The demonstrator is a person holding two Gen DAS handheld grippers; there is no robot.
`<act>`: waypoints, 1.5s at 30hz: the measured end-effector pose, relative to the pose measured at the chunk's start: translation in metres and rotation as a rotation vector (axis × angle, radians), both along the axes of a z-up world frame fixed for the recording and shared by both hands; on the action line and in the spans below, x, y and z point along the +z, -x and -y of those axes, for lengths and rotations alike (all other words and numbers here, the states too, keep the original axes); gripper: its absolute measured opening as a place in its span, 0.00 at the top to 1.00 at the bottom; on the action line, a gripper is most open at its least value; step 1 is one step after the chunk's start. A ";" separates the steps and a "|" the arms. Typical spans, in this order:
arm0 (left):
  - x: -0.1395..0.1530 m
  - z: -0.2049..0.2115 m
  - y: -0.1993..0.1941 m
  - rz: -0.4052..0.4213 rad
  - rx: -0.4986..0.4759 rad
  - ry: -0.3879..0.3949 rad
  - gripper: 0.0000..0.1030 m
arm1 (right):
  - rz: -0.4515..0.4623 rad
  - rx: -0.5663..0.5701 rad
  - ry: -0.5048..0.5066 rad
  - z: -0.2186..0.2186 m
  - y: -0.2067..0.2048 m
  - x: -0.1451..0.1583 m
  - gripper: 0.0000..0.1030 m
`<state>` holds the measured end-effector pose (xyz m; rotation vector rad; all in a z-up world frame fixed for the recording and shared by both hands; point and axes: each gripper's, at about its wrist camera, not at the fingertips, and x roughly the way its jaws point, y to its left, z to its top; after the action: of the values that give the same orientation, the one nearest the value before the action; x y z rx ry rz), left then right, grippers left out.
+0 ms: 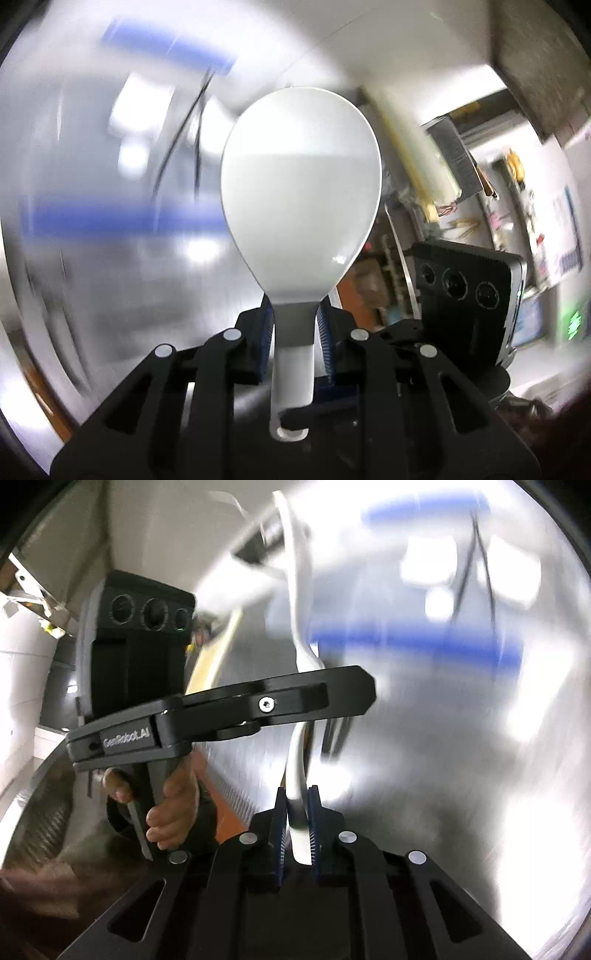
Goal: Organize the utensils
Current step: 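Lower the spoon into the clear box with the left tool and open it, then grasp the metal peeler by its handle with the right tool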
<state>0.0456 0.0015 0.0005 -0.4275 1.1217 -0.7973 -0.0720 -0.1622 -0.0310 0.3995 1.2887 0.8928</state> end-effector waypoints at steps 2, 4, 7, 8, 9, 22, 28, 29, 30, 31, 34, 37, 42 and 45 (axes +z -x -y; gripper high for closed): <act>0.020 0.007 -0.030 0.059 0.001 -0.025 0.79 | 0.086 -0.030 0.012 0.006 -0.029 0.019 0.88; 0.032 0.024 -0.078 0.065 -0.032 -0.046 0.79 | 0.134 -0.068 0.053 0.011 -0.071 0.029 0.89; 0.015 0.031 -0.140 -0.033 -0.039 -0.052 0.79 | 0.084 -0.116 0.087 0.022 -0.126 0.017 0.89; 0.003 0.035 -0.158 -0.069 -0.031 -0.064 0.79 | 0.061 -0.127 0.097 0.026 -0.139 0.009 0.89; -0.014 0.039 -0.177 -0.121 -0.022 -0.076 0.79 | 0.023 -0.151 0.111 0.031 -0.156 -0.005 0.89; -0.124 0.063 -0.237 -0.350 0.002 -0.274 0.70 | -0.112 -0.181 0.334 0.023 -0.199 -0.086 0.87; -0.034 0.018 -0.179 -0.017 0.062 -0.292 0.39 | 0.158 -0.173 0.405 0.028 -0.134 -0.015 0.72; -0.013 0.001 -0.156 0.052 0.081 -0.268 0.36 | 0.188 -0.148 0.373 0.023 -0.114 -0.001 0.72; 0.001 -0.013 -0.139 0.100 0.101 -0.250 0.32 | 0.207 -0.123 0.346 0.020 -0.100 0.005 0.70; 0.015 -0.026 -0.129 0.139 0.126 -0.232 0.28 | 0.222 -0.095 0.321 0.013 -0.086 0.011 0.64; 0.042 -0.071 -0.081 0.216 0.233 -0.173 0.28 | 0.221 0.037 0.246 -0.031 -0.039 0.012 0.61; 0.040 -0.127 -0.039 0.212 0.386 -0.184 0.27 | 0.142 0.123 0.280 -0.083 -0.019 -0.027 0.61; -0.008 -0.200 0.004 0.063 0.535 -0.215 0.27 | 0.016 0.163 0.444 -0.148 -0.007 -0.105 0.62; -0.036 -0.220 0.020 -0.015 0.564 -0.220 0.27 | -0.014 0.181 0.478 -0.177 -0.006 -0.126 0.62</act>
<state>0.0256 0.2218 -0.0352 -0.5308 1.0179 -0.1746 -0.0661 0.0150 -0.1572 -0.0887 1.5164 0.7001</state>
